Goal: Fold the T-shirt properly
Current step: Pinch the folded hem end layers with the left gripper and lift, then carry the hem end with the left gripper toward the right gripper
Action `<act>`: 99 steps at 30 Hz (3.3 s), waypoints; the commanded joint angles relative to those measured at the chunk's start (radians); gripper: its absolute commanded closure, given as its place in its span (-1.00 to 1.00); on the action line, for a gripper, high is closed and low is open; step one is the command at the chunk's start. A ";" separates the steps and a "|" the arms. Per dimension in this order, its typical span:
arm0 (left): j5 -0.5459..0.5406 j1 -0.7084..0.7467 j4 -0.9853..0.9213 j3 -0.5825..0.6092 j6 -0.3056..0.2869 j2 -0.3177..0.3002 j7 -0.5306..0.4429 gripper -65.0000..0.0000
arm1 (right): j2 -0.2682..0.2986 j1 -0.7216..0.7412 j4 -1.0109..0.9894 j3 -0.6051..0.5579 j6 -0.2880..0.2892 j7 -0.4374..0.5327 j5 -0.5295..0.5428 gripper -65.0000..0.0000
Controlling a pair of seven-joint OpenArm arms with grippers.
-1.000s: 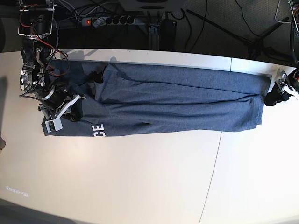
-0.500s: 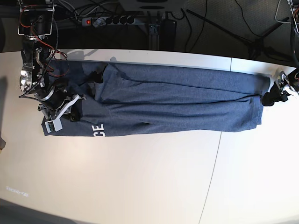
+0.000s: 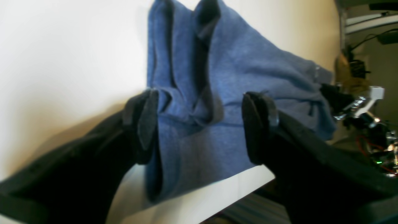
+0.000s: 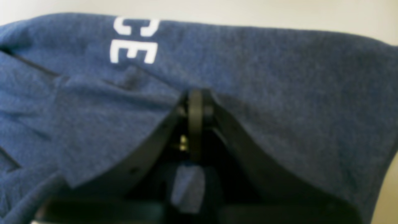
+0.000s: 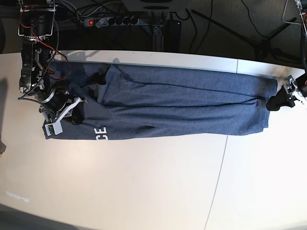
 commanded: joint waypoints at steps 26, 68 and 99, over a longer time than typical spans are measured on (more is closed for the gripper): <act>0.153 -0.035 0.010 0.104 -0.002 0.017 -0.084 -0.38 | 0.014 0.001 -0.002 0.004 0.076 -0.057 -0.025 1.00; 0.426 -0.034 0.010 -0.110 -0.002 -0.037 -0.325 1.00 | 0.014 0.002 0.261 0.007 0.076 -0.008 0.093 1.00; 0.976 0.096 0.888 0.417 0.061 0.282 -0.341 1.00 | 0.009 0.001 0.261 0.006 0.076 -0.031 0.075 1.00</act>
